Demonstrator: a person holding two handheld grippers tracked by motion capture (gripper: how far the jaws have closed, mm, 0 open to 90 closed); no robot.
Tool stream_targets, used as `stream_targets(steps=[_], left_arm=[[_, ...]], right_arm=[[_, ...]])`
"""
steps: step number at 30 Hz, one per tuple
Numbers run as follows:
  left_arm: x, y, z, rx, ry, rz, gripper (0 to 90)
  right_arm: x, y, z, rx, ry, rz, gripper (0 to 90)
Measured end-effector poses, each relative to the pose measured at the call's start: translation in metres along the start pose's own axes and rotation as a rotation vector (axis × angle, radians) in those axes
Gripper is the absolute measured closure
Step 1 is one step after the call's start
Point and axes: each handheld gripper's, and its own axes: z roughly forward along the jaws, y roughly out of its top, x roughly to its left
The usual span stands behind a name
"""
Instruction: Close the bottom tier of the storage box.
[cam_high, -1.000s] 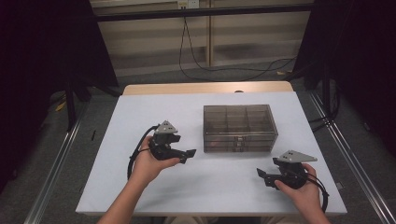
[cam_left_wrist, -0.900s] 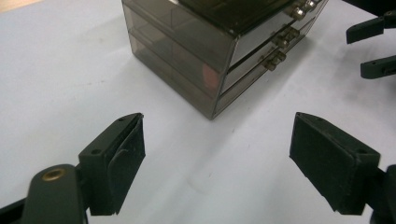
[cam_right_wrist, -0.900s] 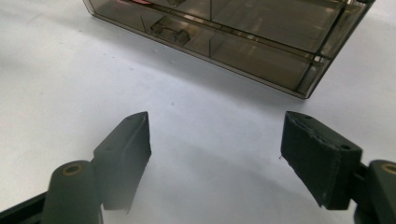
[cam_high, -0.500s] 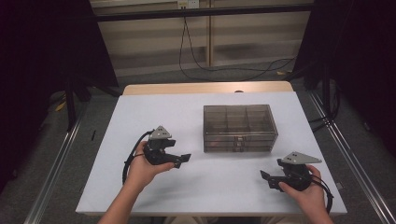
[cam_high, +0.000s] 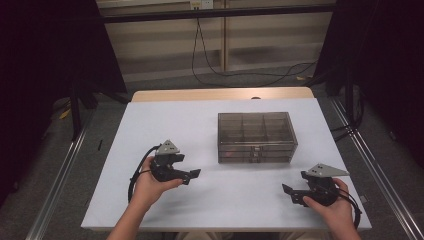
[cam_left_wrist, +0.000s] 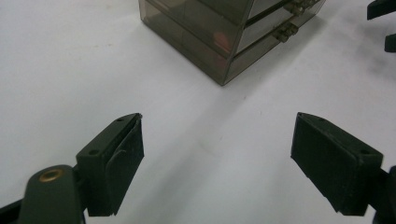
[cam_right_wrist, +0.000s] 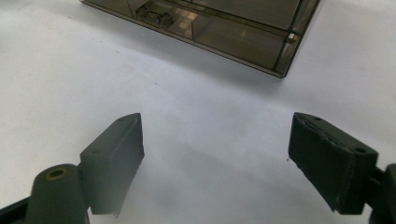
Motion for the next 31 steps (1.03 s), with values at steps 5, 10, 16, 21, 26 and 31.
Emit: stream_targets(steps=[5,10,16,21,26,31], left_arm=[[0.003,-0.007,-0.001,0.002,0.004,-0.004,17.2],[0.004,-0.011,-0.002,-0.005,0.004,-0.008,17.2],[0.007,-0.019,-0.003,-0.004,0.001,-0.01,17.0],[0.009,-0.025,-0.003,0.0,0.013,-0.009,16.7],[0.009,-0.028,-0.003,-0.001,0.008,-0.012,16.7],[0.008,-0.029,0.0,0.01,0.013,0.013,15.3]], right_arm=[[-0.002,-0.001,-0.002,0.002,0.0,-0.005,17.5],[-0.002,-0.003,-0.004,0.01,-0.003,-0.01,17.0],[-0.001,-0.005,-0.004,0.017,-0.006,-0.019,16.2],[-0.001,-0.008,-0.002,0.021,-0.005,-0.032,15.1],[-0.001,-0.011,-0.002,0.023,-0.002,-0.039,14.0],[-0.002,-0.013,0.0,0.024,0.006,-0.047,12.4]])
